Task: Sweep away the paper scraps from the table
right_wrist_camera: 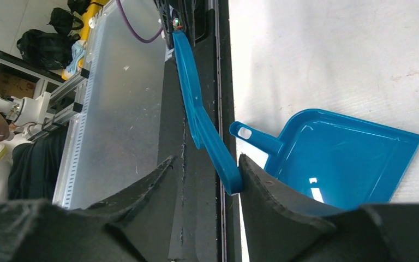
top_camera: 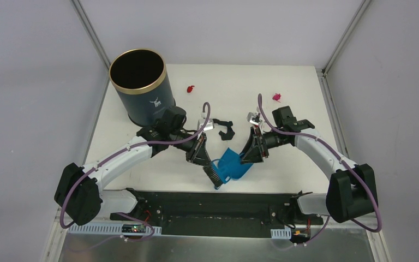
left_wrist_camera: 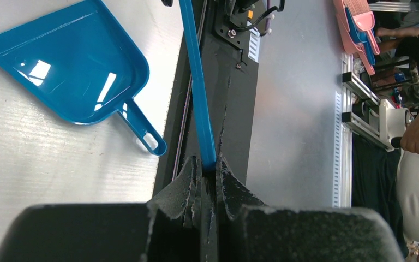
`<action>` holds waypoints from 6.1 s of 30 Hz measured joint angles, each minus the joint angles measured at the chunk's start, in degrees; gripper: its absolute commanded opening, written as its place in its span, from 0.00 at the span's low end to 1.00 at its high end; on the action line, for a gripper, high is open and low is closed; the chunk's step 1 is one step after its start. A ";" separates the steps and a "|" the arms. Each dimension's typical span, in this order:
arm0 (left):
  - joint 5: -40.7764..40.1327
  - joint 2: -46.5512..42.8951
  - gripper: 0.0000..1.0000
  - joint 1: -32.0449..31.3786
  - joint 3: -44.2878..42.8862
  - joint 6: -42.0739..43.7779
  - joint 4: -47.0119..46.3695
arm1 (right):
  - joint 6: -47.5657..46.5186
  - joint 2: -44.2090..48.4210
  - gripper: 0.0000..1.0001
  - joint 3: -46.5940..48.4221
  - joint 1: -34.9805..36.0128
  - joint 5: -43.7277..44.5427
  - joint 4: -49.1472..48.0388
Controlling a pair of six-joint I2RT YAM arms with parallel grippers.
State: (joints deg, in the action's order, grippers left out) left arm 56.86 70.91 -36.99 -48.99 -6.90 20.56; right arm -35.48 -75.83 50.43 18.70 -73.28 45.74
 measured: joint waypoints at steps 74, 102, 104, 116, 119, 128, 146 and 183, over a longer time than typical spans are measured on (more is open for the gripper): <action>-41.81 -2.58 0.68 -20.37 -3.89 -5.53 4.87 | 23.69 4.83 0.00 7.76 -14.34 24.81 -10.27; -72.72 22.29 0.44 -40.22 -3.32 -10.80 0.96 | 27.89 11.23 0.00 4.94 -21.94 30.58 -13.16; -72.74 22.12 0.42 -40.22 -3.02 -10.91 0.83 | 27.91 11.21 0.00 4.79 -21.94 30.58 -13.31; -71.73 18.91 0.21 -40.22 -2.86 -10.99 3.43 | 28.11 10.88 0.00 4.35 -21.97 30.45 -13.86; -71.14 15.89 0.12 -40.24 -7.17 -10.93 11.30 | 27.50 9.31 0.00 7.13 -21.99 30.62 -10.23; -70.18 5.49 0.00 -40.28 -19.56 -9.99 27.12 | 12.66 -3.82 0.00 35.17 -20.83 45.42 8.70; -67.21 27.61 0.00 -36.57 -25.66 -14.97 31.58 | -2.47 -32.59 0.00 53.92 -4.66 72.76 21.62; -66.25 26.14 0.00 -34.42 -16.76 -11.19 16.83 | 3.61 -20.20 0.00 54.84 -8.61 56.19 40.13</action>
State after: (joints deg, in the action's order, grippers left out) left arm -9.39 97.06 -71.42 -65.76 -18.09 37.39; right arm -31.88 -96.03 105.27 10.09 -17.08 85.86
